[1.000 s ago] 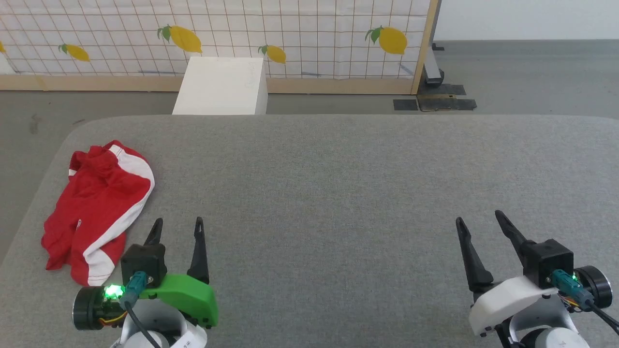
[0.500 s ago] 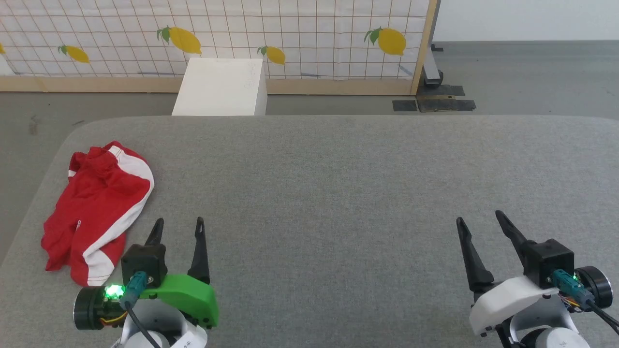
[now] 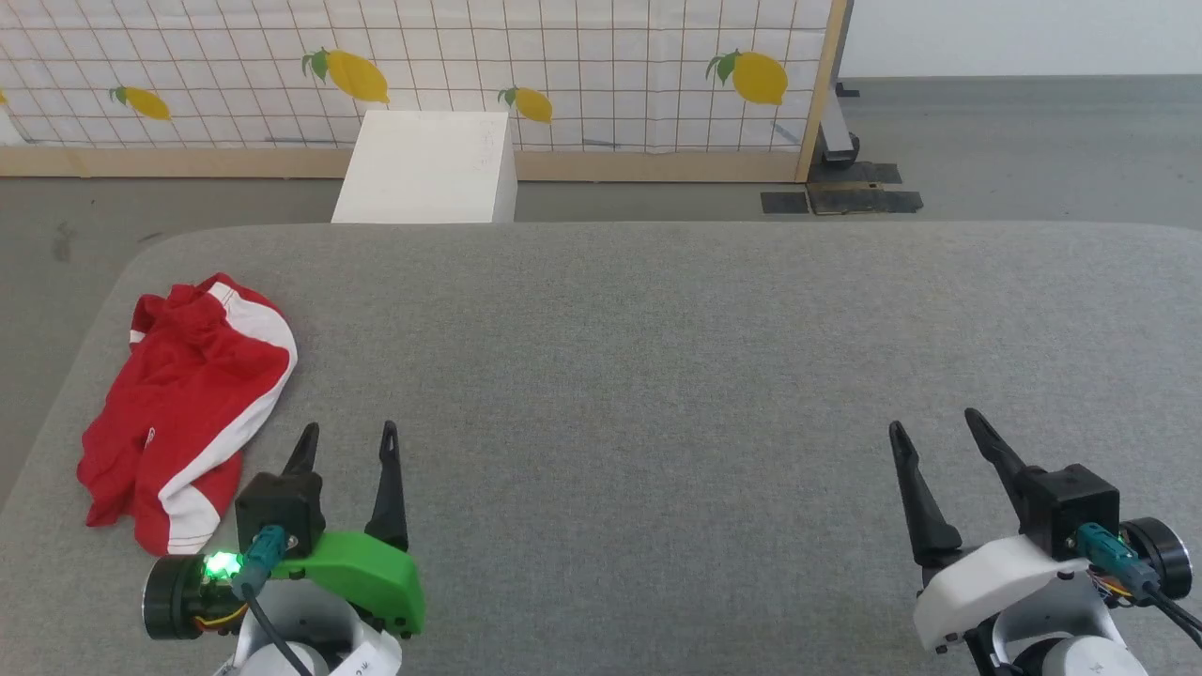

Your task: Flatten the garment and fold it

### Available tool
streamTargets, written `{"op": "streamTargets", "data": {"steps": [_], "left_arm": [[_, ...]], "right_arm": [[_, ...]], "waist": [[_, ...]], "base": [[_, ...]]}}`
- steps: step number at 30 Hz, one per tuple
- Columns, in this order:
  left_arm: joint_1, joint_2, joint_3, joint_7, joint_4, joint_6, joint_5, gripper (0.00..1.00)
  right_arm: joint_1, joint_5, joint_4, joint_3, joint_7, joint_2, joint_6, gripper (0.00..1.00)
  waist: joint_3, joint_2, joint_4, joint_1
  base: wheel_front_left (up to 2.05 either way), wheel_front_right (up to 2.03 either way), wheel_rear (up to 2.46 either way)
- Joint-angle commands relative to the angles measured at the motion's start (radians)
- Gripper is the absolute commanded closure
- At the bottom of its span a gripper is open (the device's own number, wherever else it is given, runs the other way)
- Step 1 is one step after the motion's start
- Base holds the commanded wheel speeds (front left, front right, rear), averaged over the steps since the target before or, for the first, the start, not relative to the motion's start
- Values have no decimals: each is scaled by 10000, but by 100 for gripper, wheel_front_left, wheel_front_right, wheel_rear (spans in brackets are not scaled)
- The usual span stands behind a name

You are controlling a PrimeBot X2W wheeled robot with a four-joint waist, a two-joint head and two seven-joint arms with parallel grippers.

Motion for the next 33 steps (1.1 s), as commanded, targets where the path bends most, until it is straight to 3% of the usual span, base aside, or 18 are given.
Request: {"op": "streamTargets", "data": {"steps": [1,33], "left_arm": [[83,74,-12,-14,-30,-28,-20,0],[73,294,-256,27,11,53,-222,0]], "right_arm": [[-58,52,-3,-27,3,10,-5,0],[7,476,-95,94,17,21,-9,0]], "waist": [[6,0,-2,0],[62,0,319,0]], "base": [[0,0,0],[0,0,0]]}}
